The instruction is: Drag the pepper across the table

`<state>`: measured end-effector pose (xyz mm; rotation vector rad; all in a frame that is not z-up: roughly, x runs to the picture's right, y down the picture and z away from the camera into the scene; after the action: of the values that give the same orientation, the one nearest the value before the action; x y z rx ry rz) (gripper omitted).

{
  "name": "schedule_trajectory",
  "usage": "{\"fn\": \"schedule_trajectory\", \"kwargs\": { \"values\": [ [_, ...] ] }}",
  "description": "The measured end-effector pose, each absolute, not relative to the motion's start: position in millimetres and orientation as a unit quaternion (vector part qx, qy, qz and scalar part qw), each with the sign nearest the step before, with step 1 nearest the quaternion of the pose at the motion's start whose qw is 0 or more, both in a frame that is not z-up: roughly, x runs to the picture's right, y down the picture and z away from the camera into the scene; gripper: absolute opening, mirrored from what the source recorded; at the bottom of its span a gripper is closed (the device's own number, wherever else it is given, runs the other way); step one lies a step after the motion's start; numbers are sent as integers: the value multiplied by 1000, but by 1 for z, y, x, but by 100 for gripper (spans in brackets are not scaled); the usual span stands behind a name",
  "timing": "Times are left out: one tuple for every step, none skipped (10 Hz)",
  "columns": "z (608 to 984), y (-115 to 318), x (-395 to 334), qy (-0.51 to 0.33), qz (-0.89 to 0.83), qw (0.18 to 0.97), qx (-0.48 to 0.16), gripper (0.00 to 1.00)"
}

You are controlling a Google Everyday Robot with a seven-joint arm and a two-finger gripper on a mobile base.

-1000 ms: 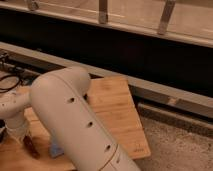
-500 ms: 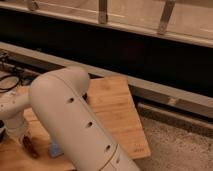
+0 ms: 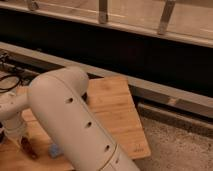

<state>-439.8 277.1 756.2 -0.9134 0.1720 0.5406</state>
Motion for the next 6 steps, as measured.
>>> {"fn": "schedule_trajectory", "kwargs": {
  "values": [
    [755, 277, -442, 80, 256, 860, -435, 2],
    [753, 278, -444, 79, 253, 861, -435, 2],
    [752, 279, -445, 78, 251, 861, -435, 2],
    [751, 279, -446, 77, 248, 862, -435, 2],
    [749, 279, -449, 75, 245, 863, -435, 2],
    [748, 280, -451, 74, 241, 864, -435, 2]
  ]
}}
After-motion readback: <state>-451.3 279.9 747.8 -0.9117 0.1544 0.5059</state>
